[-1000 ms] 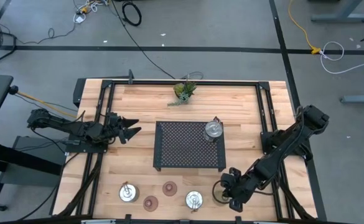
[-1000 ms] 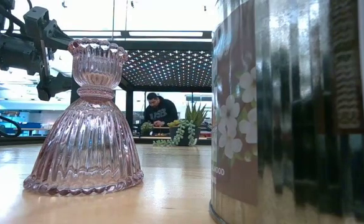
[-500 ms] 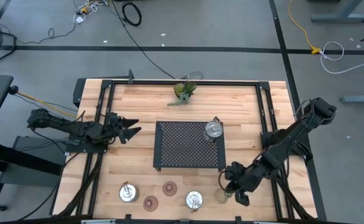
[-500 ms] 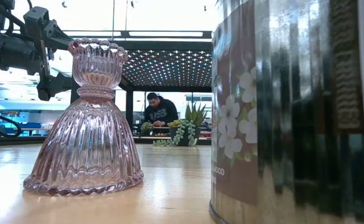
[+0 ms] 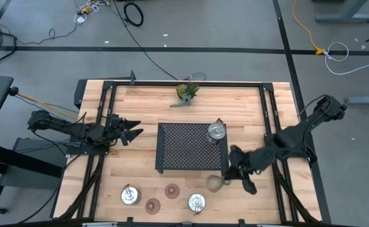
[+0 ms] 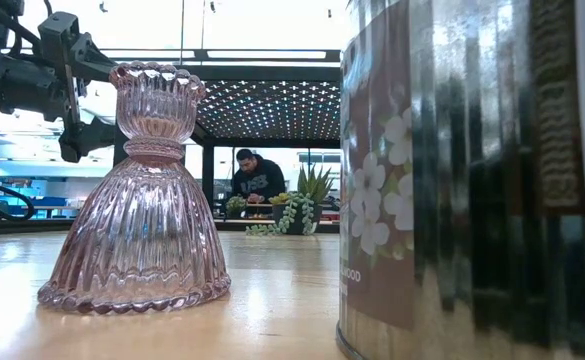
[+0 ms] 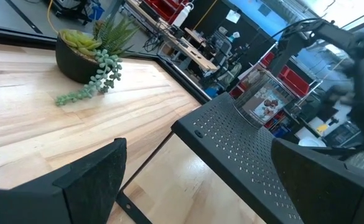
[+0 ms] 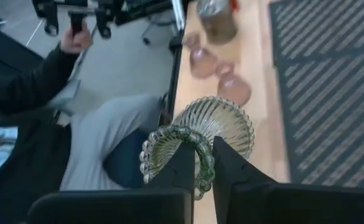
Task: Pick & Place candle stick holders
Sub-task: Put the green glass candle holder on the shelf
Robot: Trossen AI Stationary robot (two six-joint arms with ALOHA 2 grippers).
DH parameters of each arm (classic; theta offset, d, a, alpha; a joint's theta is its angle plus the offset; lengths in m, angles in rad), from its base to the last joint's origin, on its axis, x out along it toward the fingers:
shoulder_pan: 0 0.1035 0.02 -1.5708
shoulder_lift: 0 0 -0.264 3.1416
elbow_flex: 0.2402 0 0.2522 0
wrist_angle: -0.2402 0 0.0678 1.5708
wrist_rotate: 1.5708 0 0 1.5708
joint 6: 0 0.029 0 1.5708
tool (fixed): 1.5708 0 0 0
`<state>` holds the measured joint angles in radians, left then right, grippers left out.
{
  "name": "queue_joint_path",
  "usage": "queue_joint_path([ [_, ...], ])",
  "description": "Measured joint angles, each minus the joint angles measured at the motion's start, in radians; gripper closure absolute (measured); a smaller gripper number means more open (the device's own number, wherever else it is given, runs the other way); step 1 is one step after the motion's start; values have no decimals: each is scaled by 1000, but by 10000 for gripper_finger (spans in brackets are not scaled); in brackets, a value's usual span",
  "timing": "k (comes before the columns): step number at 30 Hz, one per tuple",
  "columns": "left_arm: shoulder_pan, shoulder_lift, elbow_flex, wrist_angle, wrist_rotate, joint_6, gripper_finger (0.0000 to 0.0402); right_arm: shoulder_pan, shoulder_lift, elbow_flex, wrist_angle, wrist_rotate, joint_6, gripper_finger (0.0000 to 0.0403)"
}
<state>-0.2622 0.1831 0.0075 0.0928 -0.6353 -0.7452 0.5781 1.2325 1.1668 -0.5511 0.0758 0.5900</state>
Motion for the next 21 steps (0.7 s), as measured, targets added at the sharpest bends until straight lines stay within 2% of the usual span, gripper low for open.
queue_joint_path([
  [10, 0, 0, 0, -5, 0, 0, 3, -193, 97, 278, -346, 12, -28, 387],
  [14, 0, 0, 0, -6, 0, 0, 3, -257, 159, 353, -445, -55, -36, 388],
  [21, 0, 0, 1, -7, 0, 24, 3, -307, 256, 405, -563, -156, -38, 388],
])
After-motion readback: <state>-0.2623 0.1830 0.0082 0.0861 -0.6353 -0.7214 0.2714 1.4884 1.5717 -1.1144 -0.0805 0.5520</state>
